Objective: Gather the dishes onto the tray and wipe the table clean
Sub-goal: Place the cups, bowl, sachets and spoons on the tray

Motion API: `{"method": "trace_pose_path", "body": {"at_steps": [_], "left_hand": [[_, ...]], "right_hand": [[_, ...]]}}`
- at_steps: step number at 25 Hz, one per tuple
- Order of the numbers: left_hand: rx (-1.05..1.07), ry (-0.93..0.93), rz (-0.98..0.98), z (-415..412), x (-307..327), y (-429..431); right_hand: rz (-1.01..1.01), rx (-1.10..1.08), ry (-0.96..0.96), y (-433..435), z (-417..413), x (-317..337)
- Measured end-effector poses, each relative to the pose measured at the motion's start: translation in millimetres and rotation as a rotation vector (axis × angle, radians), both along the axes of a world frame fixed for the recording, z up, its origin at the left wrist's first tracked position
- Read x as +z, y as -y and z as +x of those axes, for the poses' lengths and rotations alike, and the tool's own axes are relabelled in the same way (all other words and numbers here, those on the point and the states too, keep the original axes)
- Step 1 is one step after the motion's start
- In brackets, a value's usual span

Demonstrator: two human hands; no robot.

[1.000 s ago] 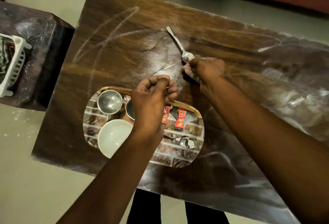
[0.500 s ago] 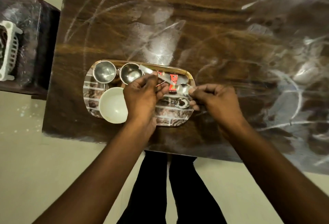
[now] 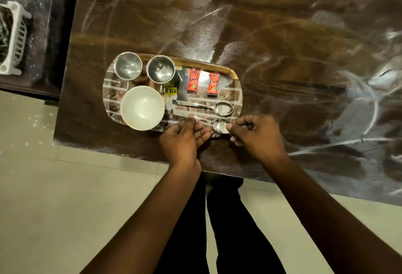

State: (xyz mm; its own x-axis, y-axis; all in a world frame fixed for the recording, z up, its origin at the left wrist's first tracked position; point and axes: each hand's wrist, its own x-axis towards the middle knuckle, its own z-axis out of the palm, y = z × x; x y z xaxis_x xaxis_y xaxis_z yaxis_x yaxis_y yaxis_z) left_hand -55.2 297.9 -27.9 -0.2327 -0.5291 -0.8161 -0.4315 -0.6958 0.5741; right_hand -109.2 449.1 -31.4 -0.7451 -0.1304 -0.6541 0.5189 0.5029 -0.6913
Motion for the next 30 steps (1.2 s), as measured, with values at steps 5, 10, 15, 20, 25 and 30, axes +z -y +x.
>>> {"method": "trace_pose_path", "body": {"at_steps": [5,10,15,20,25,30], "left_hand": [[-0.009,0.023,-0.030,0.3,-8.0,6.0],[-0.046,0.082,-0.041,6.2,-16.5,9.3],[-0.058,0.114,-0.055,4.7,-17.4,14.6],[-0.067,0.127,-0.064,3.9,-19.9,17.2],[-0.070,0.114,-0.061,5.0,-22.4,17.0],[-0.076,0.102,-0.054,8.7,-27.8,17.9]], "right_hand": [[0.078,0.097,-0.069,2.8,-8.1,-8.8],[0.137,0.135,-0.119,2.3,-9.7,-14.3],[0.187,0.170,-0.185,9.3,-8.7,-16.3],[0.177,0.156,-0.198,13.3,-5.4,-14.5],[0.189,0.170,-0.231,12.0,-4.7,-12.8],[0.210,0.234,-0.260,10.4,-5.7,-11.6]]}}
